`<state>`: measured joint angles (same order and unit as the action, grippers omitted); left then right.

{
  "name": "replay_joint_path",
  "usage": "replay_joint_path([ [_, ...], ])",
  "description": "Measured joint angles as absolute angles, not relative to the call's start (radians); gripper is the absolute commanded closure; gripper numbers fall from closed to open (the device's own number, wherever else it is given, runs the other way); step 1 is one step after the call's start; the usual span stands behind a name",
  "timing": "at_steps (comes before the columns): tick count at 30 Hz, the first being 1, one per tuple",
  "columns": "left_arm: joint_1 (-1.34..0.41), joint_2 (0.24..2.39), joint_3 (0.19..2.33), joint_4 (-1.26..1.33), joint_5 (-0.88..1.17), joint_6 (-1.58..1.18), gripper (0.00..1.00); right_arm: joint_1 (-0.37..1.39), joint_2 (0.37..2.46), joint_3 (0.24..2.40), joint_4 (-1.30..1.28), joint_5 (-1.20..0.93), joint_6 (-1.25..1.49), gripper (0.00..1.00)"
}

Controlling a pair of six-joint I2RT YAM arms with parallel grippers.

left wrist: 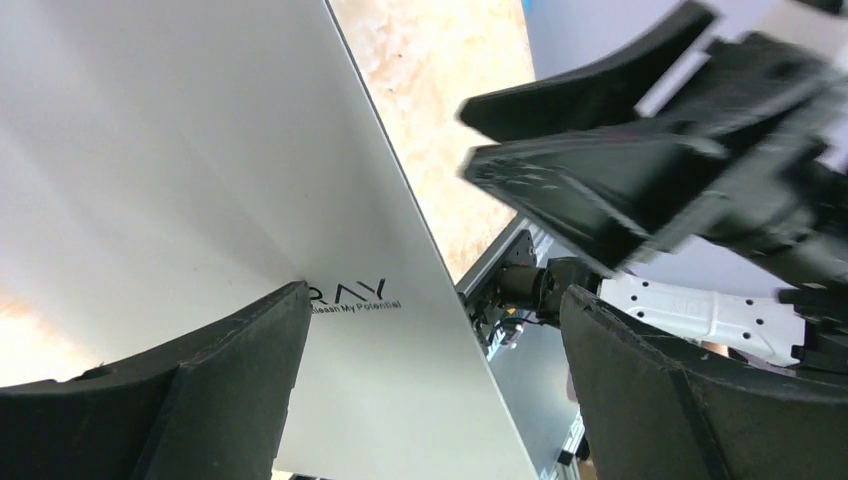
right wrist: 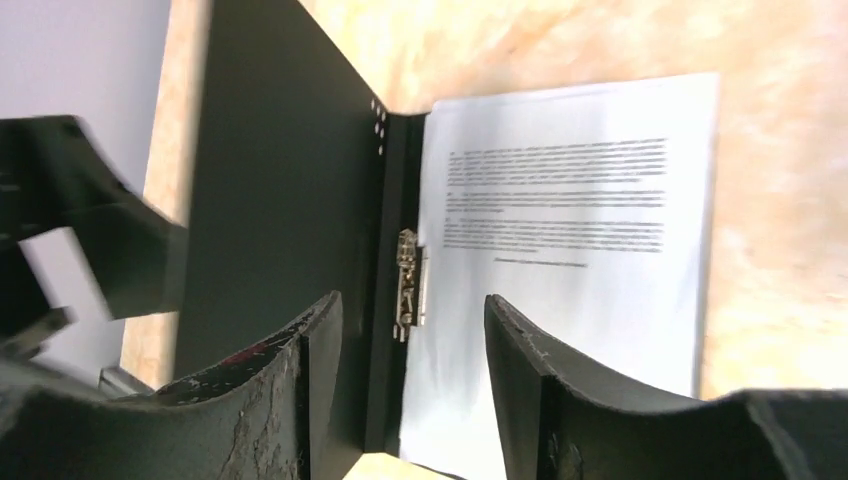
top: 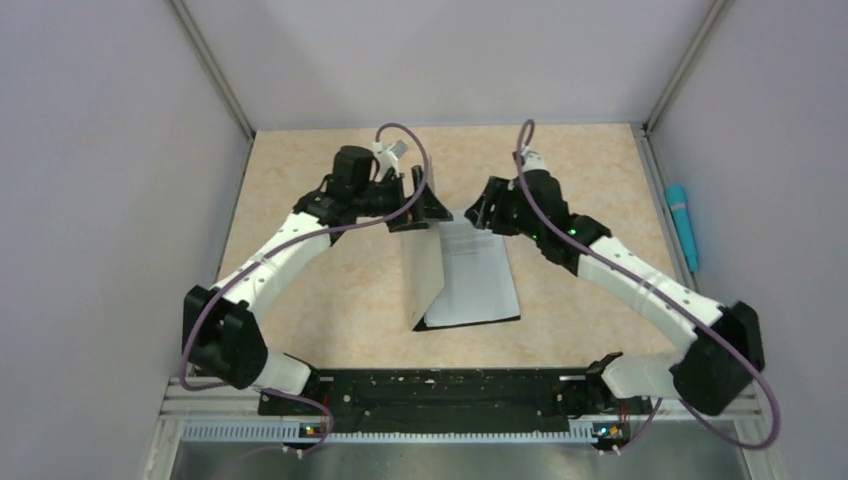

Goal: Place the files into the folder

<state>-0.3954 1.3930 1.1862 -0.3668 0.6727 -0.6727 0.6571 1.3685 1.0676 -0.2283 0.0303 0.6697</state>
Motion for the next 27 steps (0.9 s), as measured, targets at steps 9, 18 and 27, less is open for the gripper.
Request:
replay_joint_path([
  [9,-0.608,1.639,1.276,-0.207,0.616,-0.718,0.01,0.624,1.06,1.04,-0.416,0.226,0.602,0.37],
  [18,-0.649,1.79,1.275,-0.203,0.524,-0.712,0.01,0.624,1.055,1.038,-0.487,0.279,0.561,0.3],
  [27,-0.638,1.654,1.273,-0.352,0.303,-0.613,0.01,0.624,1.123,1.02,-0.463,0.276,0.538,0.23],
])
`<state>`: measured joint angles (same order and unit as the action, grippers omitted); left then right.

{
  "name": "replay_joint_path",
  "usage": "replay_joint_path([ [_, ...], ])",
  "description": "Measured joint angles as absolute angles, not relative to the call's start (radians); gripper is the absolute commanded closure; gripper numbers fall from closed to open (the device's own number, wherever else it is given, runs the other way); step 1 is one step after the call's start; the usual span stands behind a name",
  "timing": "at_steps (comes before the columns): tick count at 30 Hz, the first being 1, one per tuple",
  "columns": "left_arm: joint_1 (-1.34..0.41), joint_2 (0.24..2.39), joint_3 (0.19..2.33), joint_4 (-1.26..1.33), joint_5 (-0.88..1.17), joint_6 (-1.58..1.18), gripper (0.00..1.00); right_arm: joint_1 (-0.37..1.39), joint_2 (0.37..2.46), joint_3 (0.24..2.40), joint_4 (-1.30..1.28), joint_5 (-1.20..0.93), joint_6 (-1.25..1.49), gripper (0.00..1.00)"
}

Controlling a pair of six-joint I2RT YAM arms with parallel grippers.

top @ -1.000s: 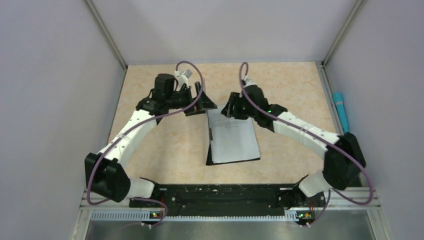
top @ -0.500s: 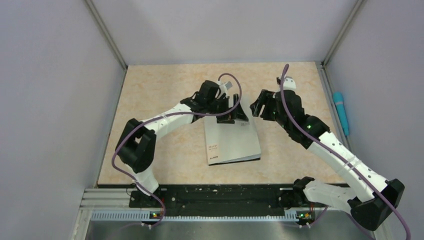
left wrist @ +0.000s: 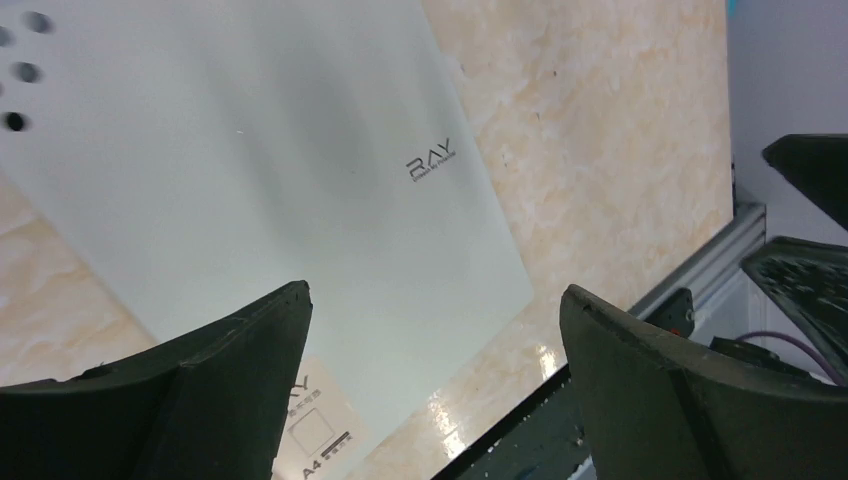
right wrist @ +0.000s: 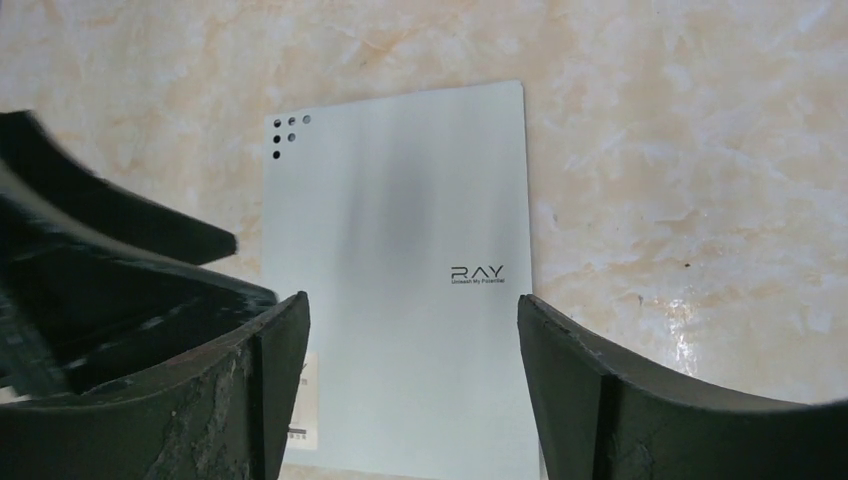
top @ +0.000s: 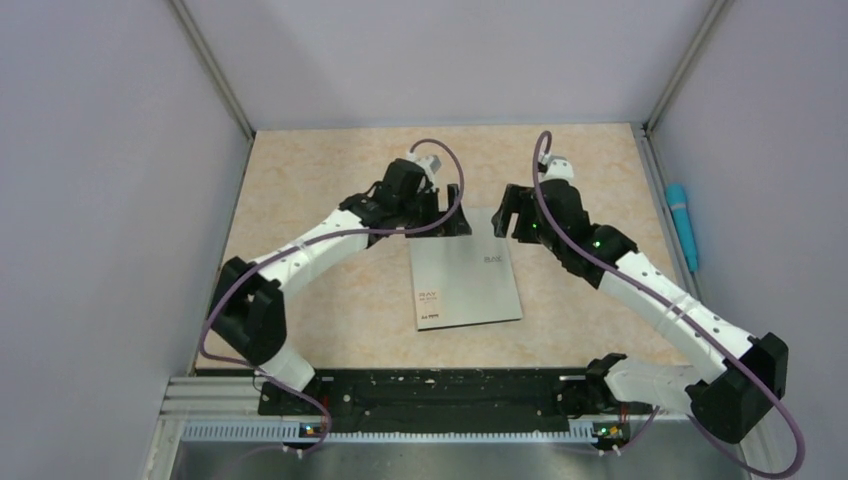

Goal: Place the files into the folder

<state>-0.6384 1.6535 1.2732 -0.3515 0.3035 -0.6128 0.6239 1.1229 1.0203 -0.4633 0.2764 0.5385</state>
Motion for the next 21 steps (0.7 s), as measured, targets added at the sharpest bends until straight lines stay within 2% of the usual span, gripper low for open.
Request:
replay_joint_path([
  [10,-0.617,1.326,1.233,-0.458,-0.12,-0.538,0.01,0.624,1.168,1.02,-0.394,0.266,0.503,0.21],
  [15,-0.614,1.278,1.233,-0.516,-0.258,-0.52,0.01,0.624,1.187,1.02,-0.36,0.26,0.493,0.21],
  [21,-0.604,1.258,1.19,-0.551,-0.323,-0.512,0.01,0.624,1.193,1.02,-0.313,0.261,0.484,0.2],
])
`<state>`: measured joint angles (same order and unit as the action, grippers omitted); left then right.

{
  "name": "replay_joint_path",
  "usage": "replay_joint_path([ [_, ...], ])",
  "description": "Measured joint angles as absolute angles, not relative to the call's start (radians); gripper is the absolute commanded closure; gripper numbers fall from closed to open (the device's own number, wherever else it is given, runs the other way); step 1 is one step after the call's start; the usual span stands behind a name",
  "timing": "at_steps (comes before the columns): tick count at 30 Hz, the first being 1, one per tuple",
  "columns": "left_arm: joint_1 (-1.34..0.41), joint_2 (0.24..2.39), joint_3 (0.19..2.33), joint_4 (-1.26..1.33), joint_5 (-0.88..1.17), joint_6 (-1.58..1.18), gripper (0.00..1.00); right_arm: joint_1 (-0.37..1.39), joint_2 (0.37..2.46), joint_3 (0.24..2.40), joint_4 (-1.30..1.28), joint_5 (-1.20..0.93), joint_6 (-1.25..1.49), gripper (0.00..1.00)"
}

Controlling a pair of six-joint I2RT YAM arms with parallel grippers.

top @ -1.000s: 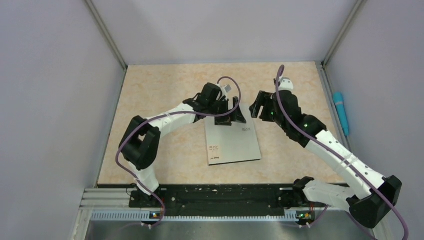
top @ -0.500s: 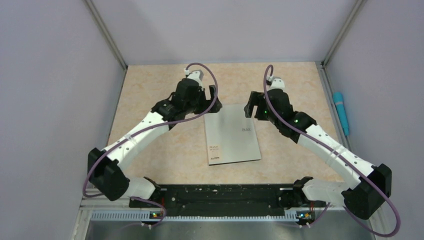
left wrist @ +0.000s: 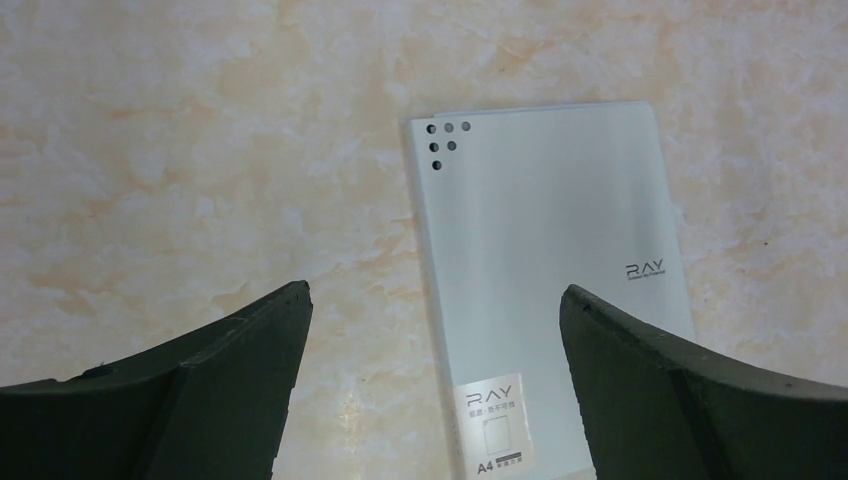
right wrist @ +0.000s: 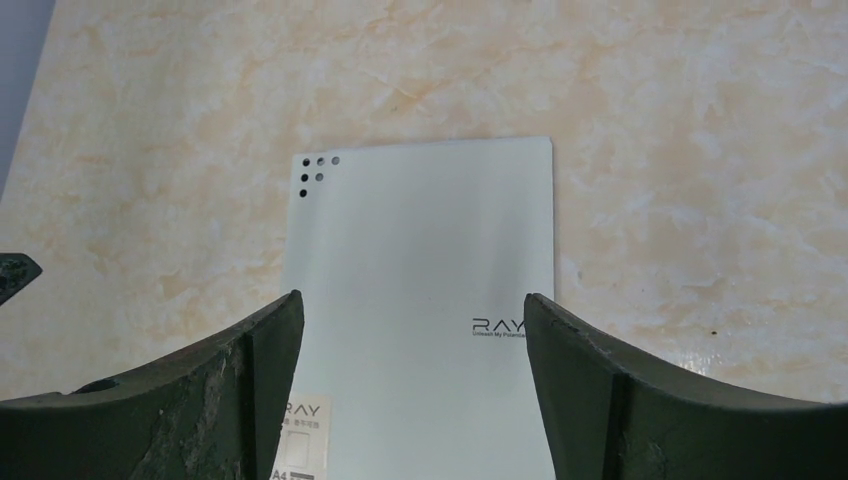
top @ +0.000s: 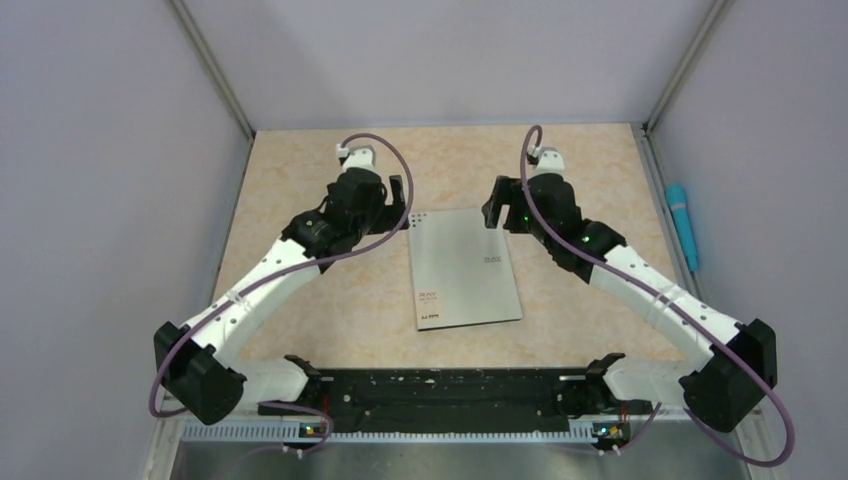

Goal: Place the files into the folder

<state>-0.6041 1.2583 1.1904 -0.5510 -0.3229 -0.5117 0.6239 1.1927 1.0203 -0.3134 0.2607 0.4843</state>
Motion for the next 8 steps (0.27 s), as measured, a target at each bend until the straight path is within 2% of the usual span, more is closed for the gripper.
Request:
replay_joint_path([
  [8,-0.601,1.216,1.14,-0.561,-0.331,-0.493,0.01,0.624,1.206,1.021,-0.276,0.271,0.479,0.2],
])
